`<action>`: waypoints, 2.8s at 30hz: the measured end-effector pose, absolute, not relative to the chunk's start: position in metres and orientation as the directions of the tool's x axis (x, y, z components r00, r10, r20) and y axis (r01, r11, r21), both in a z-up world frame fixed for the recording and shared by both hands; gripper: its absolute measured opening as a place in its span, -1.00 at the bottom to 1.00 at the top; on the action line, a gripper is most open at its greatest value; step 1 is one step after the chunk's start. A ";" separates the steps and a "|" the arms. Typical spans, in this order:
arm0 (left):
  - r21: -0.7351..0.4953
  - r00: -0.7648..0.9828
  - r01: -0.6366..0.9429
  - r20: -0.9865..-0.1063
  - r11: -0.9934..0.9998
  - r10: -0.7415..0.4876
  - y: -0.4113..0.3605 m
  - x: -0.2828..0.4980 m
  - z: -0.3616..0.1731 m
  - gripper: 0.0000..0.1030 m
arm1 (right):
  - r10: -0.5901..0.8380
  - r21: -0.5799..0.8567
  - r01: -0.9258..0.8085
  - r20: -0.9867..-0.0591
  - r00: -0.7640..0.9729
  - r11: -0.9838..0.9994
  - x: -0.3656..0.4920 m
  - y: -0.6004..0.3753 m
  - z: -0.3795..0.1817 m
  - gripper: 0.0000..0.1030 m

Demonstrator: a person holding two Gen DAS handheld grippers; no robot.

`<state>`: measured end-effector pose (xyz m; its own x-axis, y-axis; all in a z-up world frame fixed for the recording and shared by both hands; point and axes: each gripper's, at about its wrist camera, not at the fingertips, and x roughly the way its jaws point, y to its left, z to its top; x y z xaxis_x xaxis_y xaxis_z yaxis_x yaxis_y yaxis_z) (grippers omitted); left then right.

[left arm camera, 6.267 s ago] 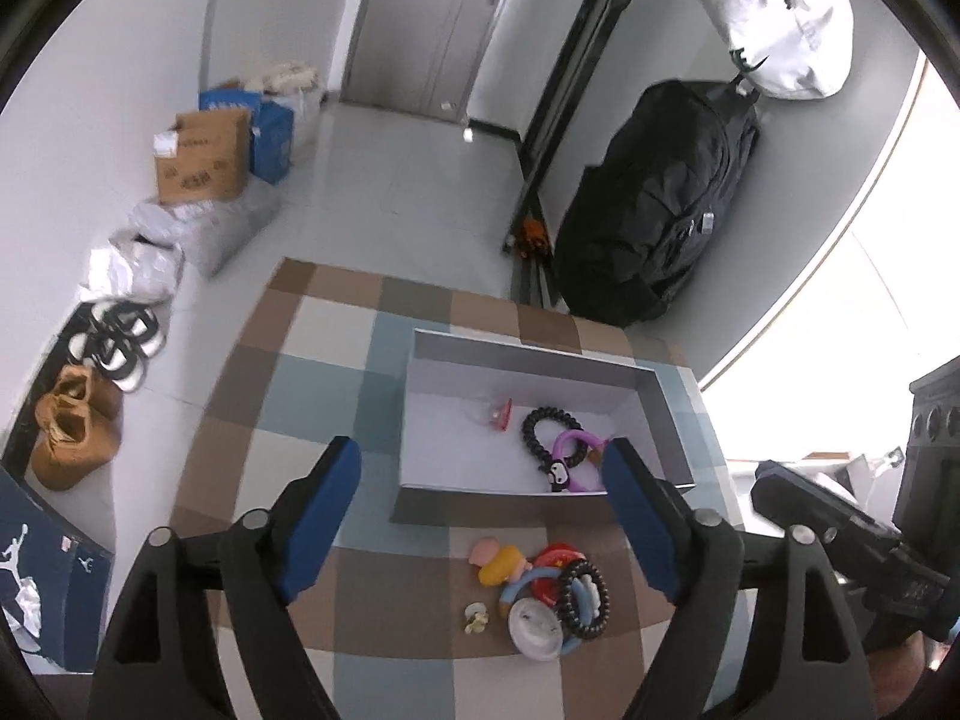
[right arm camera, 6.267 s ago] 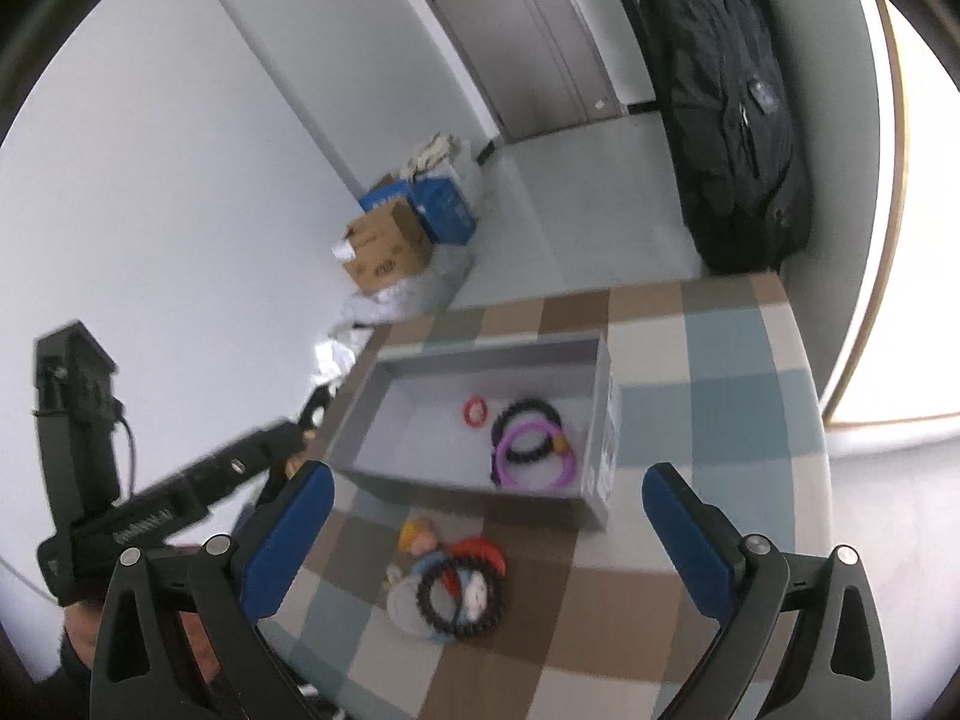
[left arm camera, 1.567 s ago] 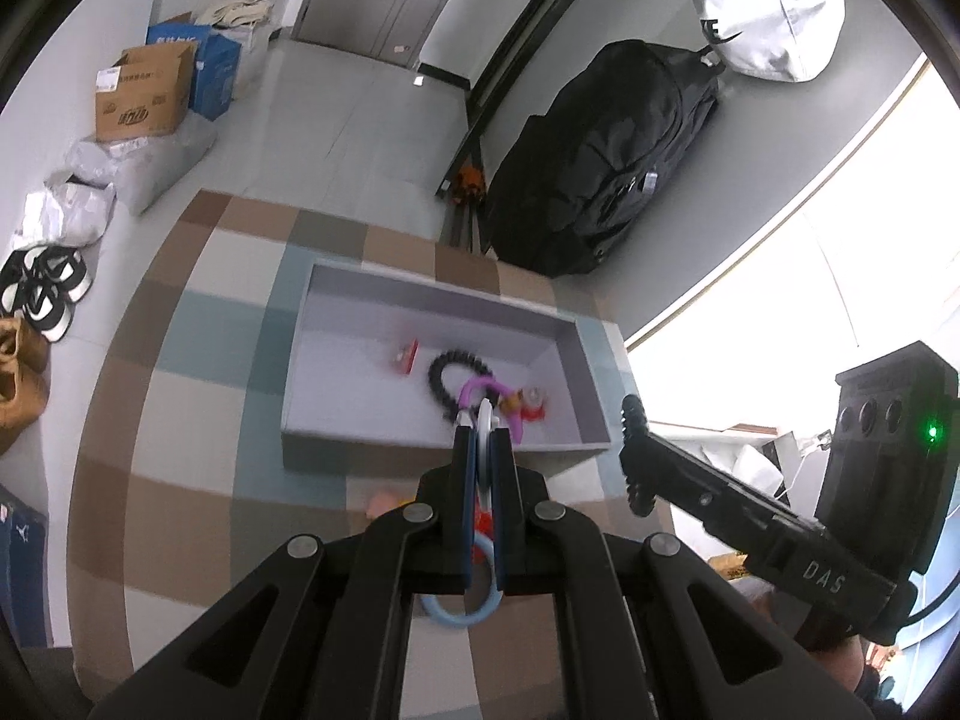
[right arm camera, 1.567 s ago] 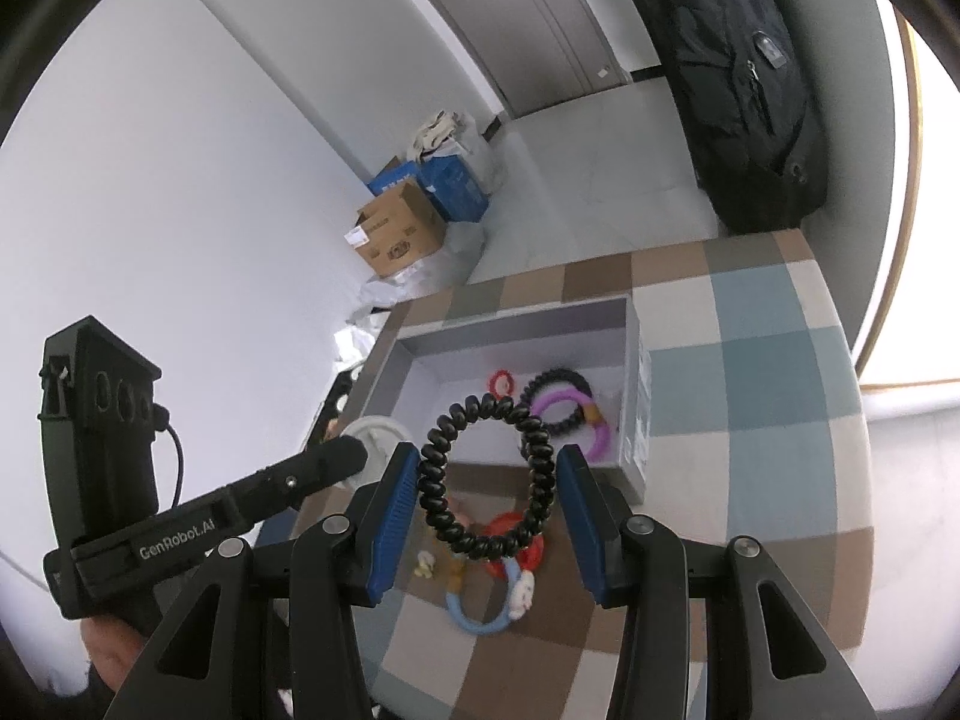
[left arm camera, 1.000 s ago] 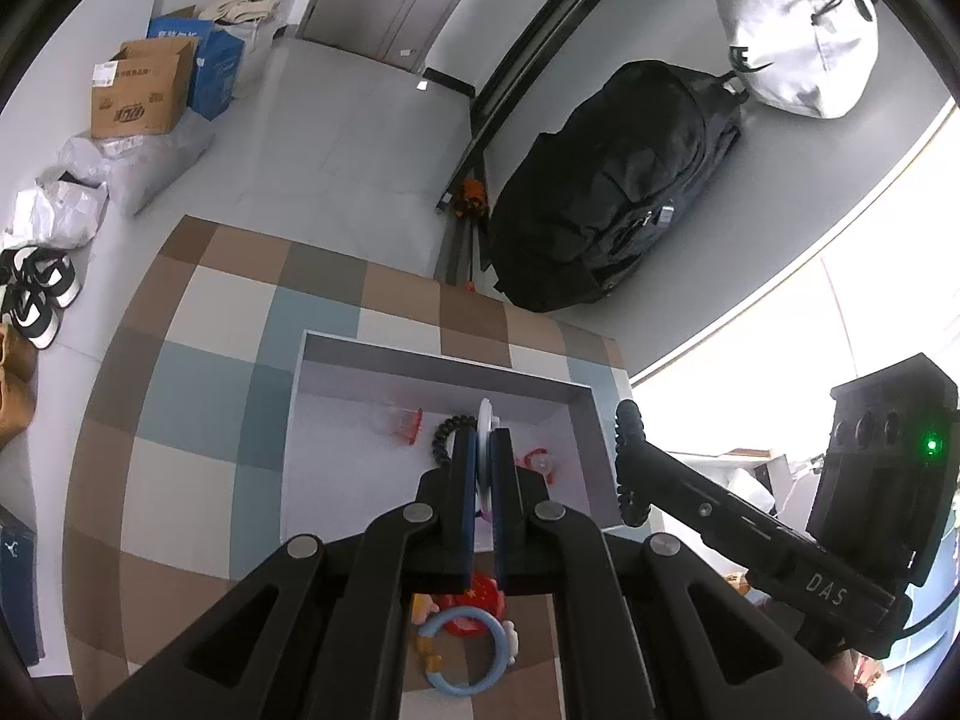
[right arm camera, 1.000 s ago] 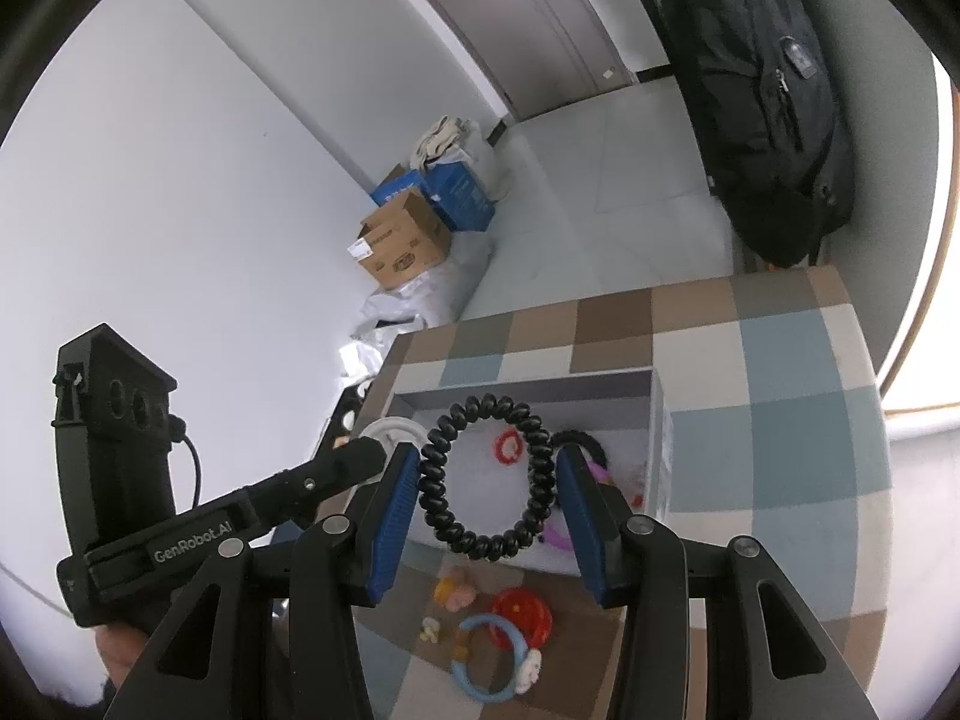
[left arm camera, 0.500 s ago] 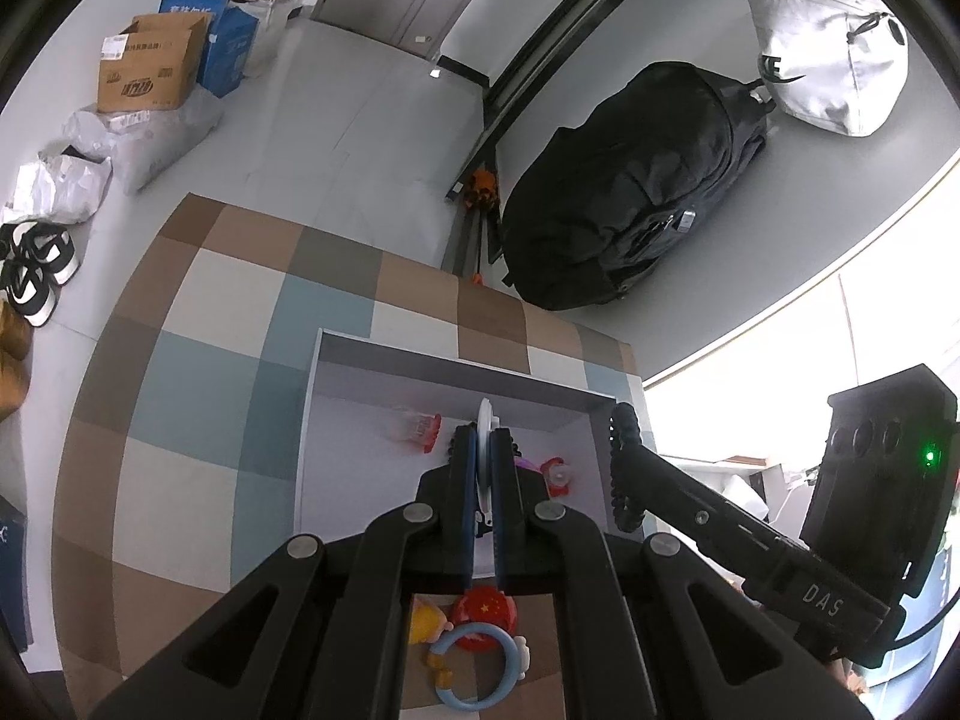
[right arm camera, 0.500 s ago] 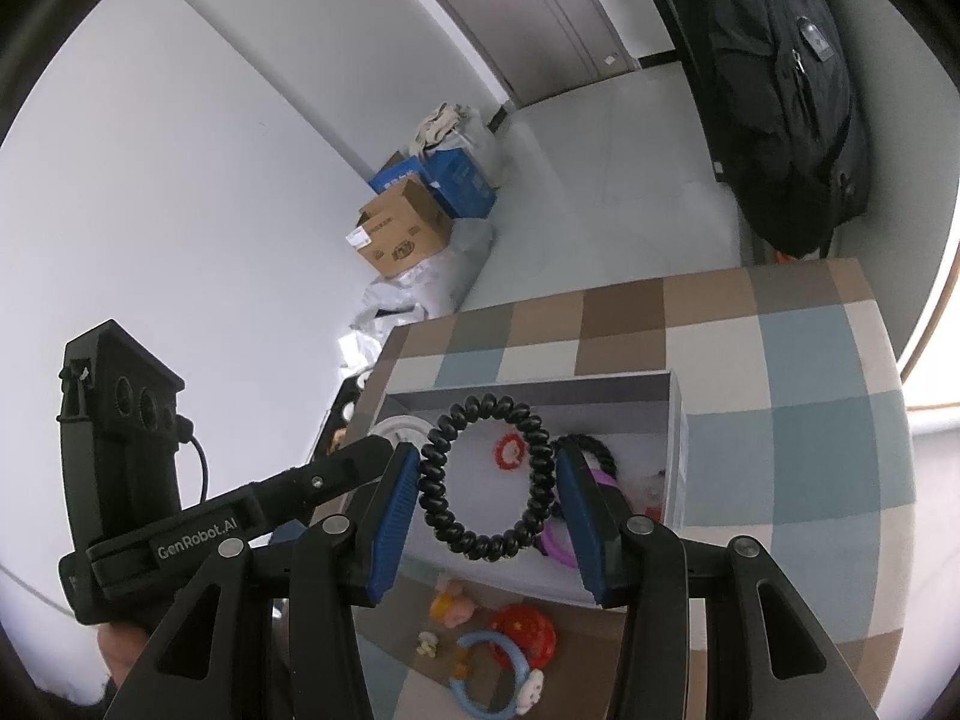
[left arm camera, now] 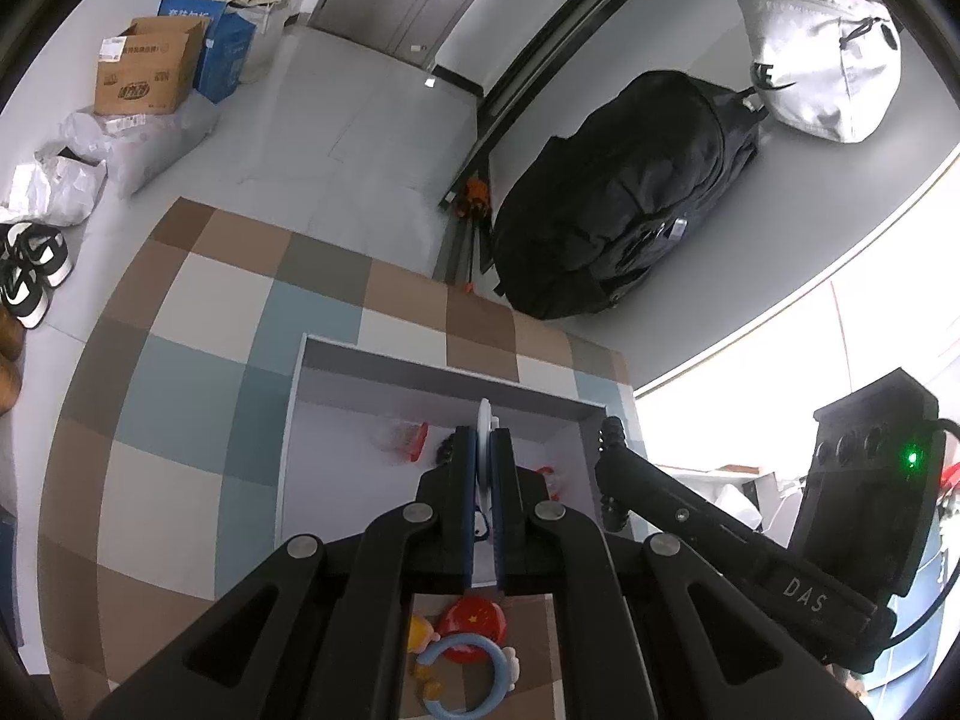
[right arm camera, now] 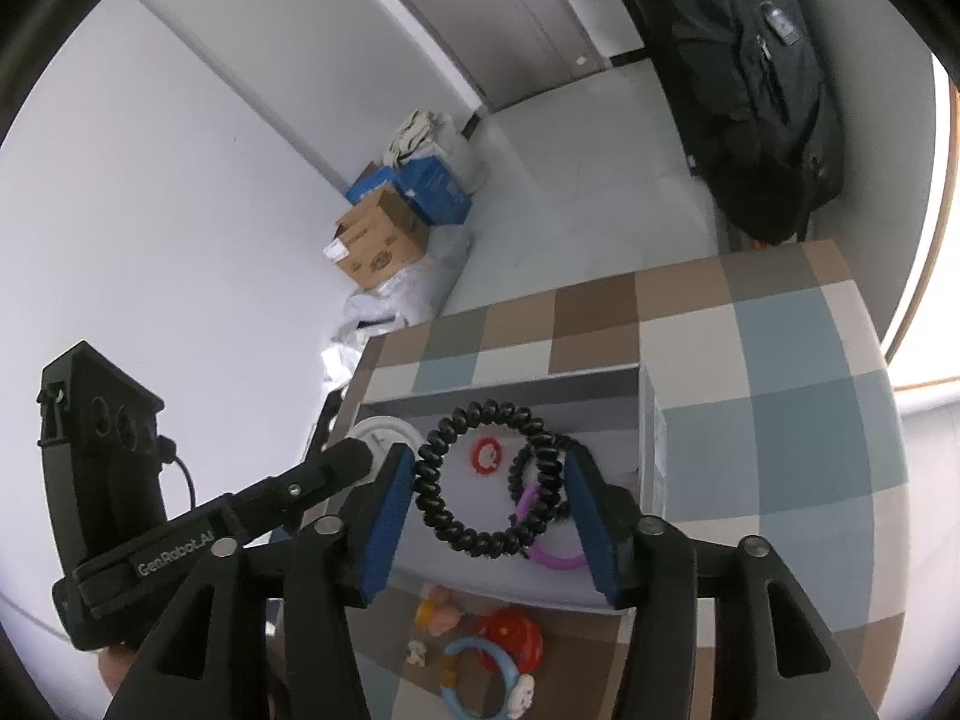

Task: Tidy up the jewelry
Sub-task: 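Carry both held items into the grey box and open both tools, then withdraw both tools from the box back over the remaining pile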

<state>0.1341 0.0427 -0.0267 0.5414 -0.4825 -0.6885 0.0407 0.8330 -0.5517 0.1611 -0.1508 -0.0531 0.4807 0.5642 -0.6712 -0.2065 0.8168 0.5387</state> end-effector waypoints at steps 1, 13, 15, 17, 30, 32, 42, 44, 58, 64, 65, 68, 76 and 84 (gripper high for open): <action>-0.549 0.538 0.037 -0.694 0.835 -0.479 0.043 0.135 -0.026 -0.99 | 0.566 0.538 -0.212 -0.666 0.487 0.816 0.160 -0.152 -0.051 0.05; -0.547 0.541 0.037 -0.693 0.837 -0.477 0.041 0.131 -0.023 -0.28 | 0.559 0.537 -0.225 -0.612 0.560 0.813 0.151 -0.167 -0.037 0.72; -0.529 0.541 0.036 -0.703 0.848 -0.461 0.040 0.130 -0.023 -0.27 | 0.556 0.534 -0.224 -0.616 0.558 0.815 0.151 -0.167 -0.038 0.77; -0.515 0.543 0.037 -0.709 0.856 -0.450 0.039 0.128 -0.022 -0.25 | 0.558 0.534 -0.227 -0.617 0.554 0.815 0.151 -0.167 -0.038 0.80; -0.416 0.606 0.038 -0.713 0.908 -0.352 0.038 0.105 -0.011 0.15 | 0.538 0.496 -0.249 -0.609 0.583 0.832 0.136 -0.170 -0.032 1.00; -0.401 0.614 0.040 -0.713 0.915 -0.339 0.038 0.101 -0.009 0.16 | 0.536 0.493 -0.251 -0.609 0.584 0.833 0.132 -0.170 -0.032 1.00; -0.350 0.646 0.037 -0.706 0.936 -0.290 0.038 0.072 -0.006 0.43 | 0.497 0.447 -0.246 -0.623 0.604 0.860 0.108 -0.175 -0.034 1.00; -0.346 0.641 0.025 -0.714 0.938 -0.281 0.040 0.067 -0.010 0.45 | 0.484 0.432 -0.244 -0.633 0.605 0.868 0.103 -0.176 -0.035 1.00; -0.342 0.619 -0.061 -0.750 0.938 -0.233 0.060 0.039 -0.029 0.63 | 0.414 0.294 -0.294 -0.699 0.583 0.909 0.069 -0.165 -0.049 1.00; -0.288 0.612 -0.067 -0.768 0.955 -0.188 0.059 0.031 -0.034 0.63 | 0.401 0.261 -0.315 -0.728 0.556 0.912 0.062 -0.160 -0.059 1.00; -0.285 0.613 -0.069 -0.769 0.956 -0.185 0.060 0.030 -0.035 0.64 | 0.398 0.259 -0.316 -0.734 0.549 0.913 0.061 -0.159 -0.061 1.00; -0.275 0.615 -0.075 -0.770 0.958 -0.172 0.060 0.029 -0.035 0.64 | 0.400 0.257 -0.323 -0.744 0.535 0.911 0.061 -0.156 -0.066 1.00; -0.264 0.619 -0.104 -0.772 0.959 -0.146 0.068 0.028 -0.035 0.64 | 0.390 0.219 -0.381 -0.797 0.461 0.898 0.057 -0.134 -0.085 1.00; -0.294 0.621 -0.140 -0.770 0.946 -0.147 0.082 0.029 -0.035 0.64 | 0.370 0.182 -0.426 -0.831 0.415 0.886 0.055 -0.110 -0.100 0.90</action>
